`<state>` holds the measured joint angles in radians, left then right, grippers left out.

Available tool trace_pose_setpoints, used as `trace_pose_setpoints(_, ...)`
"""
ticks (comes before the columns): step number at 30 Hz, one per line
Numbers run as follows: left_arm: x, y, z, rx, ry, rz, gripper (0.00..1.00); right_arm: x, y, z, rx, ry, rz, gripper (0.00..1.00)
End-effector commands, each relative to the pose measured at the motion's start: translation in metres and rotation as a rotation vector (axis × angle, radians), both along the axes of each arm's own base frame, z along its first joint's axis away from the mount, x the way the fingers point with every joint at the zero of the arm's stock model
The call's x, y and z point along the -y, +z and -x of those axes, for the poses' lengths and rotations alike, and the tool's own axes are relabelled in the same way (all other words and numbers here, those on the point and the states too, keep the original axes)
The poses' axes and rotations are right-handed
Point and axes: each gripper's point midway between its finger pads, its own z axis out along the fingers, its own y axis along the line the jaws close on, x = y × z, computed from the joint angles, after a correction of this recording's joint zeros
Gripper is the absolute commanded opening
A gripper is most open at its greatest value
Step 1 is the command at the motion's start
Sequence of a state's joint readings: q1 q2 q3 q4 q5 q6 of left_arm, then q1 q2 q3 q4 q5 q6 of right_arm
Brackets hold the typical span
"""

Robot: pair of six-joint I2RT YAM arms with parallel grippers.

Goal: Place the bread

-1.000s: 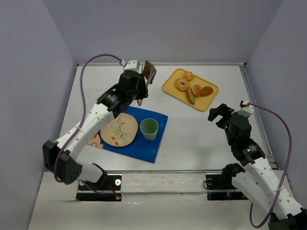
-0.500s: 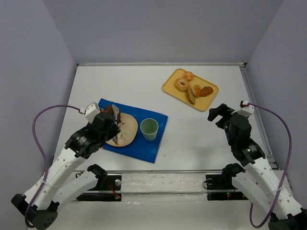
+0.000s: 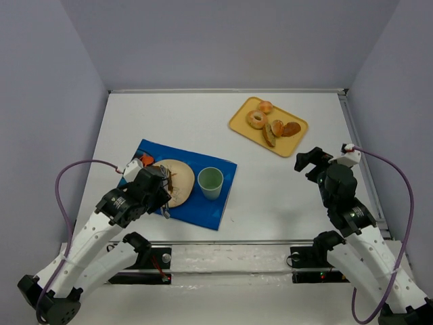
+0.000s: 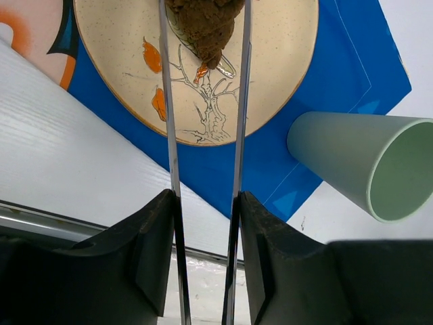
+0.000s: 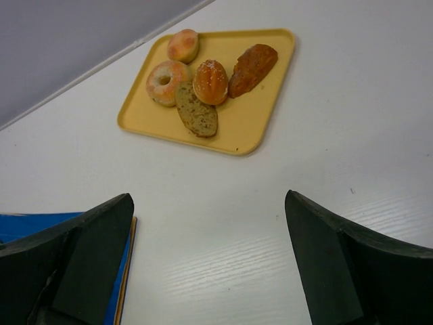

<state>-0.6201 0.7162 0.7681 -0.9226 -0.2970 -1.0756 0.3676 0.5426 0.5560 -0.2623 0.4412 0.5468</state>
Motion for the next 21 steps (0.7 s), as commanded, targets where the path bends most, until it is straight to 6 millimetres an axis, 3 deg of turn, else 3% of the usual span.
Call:
trace_pose_setpoints(1,0.002,-0.003,0.007,-0.030,-0.027,0.003,0.50,0.005,0.004,0.001,0.019,-0.033,-0.013,0.99)
trace_pose_setpoints(5,-0.001,0.003,0.007,-0.030,-0.037,-0.020,0.61,0.007,0.009,0.005,0.042,-0.041,-0.038,0.98)
trace_pose_setpoints(12,-0.001,0.026,-0.003,0.034,-0.043,-0.024,0.68,0.012,0.009,0.007,0.055,-0.067,-0.054,0.98)
trace_pose_setpoints(15,-0.005,0.036,-0.008,0.051,-0.025,-0.047,0.65,0.012,0.009,0.007,0.055,-0.067,-0.054,0.98)
trace_pose_setpoints(21,-0.008,0.093,-0.031,0.186,0.006,-0.065,0.54,0.013,0.009,0.008,0.055,-0.072,-0.049,0.98)
